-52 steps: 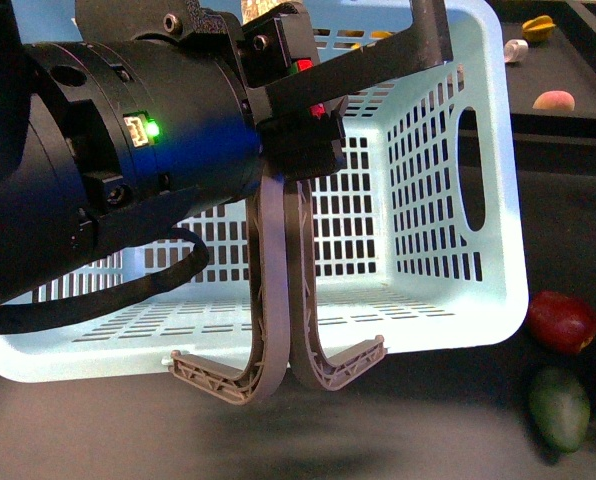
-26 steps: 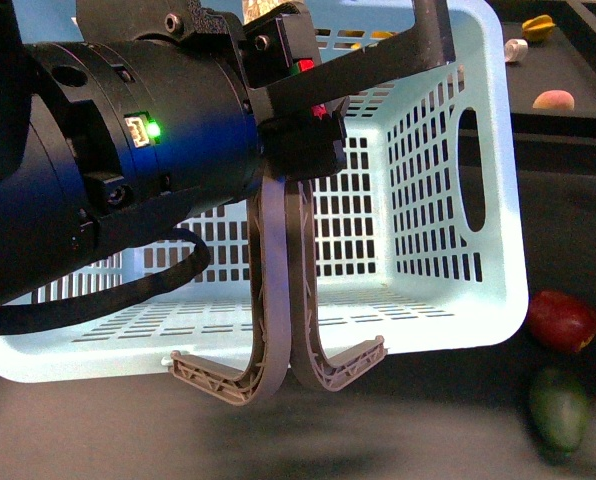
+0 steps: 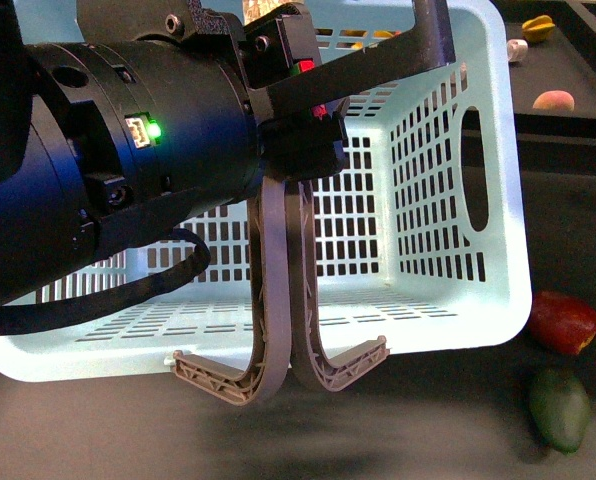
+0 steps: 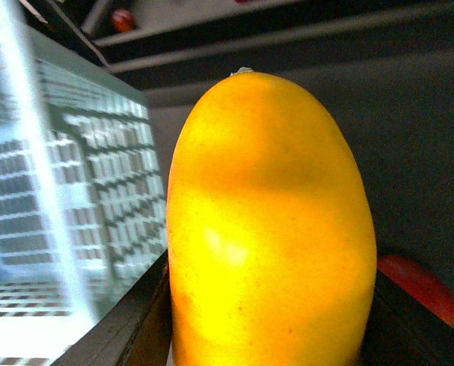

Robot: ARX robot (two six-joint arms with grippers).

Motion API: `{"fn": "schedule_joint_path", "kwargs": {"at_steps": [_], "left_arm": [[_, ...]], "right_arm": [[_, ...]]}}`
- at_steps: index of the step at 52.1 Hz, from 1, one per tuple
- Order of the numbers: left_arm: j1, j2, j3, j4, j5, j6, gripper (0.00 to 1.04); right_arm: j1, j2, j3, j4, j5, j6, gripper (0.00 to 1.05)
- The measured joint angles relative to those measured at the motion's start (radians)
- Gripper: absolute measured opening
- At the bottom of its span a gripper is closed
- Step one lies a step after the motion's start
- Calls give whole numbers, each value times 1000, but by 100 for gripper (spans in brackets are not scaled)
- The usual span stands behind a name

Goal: Pick mango with right arm and hold basket with left

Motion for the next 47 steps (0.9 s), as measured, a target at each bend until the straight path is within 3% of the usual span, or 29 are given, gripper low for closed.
{"fn": "schedule_joint_path", "kwargs": {"at_steps": [9,14,23,29,31,39,43,47], "left_arm": [[0,0,0,0,-1,0,6],[0,0,0,0,-1,0,6],[0,0,0,0,0,0,6],[0,0,0,0,0,0,6],[0,0,0,0,0,0,6],[0,0,0,0,-1,0,6],[0,0,0,0,-3,0,6],[0,1,-3,-6,-1,4,6]], "right_arm": [[184,-151,-9,-7,31,73,55],[340,-129,0,3,115,113,55],[496,14,72,54,256,162,55],[543,99,120,96,317,195,55],[556,121,131,113,337,204,65],[567,116,129,152,341,225,82],[565,58,105,171,333,241,97],[551,-42,60,167,328,246,96]]}}
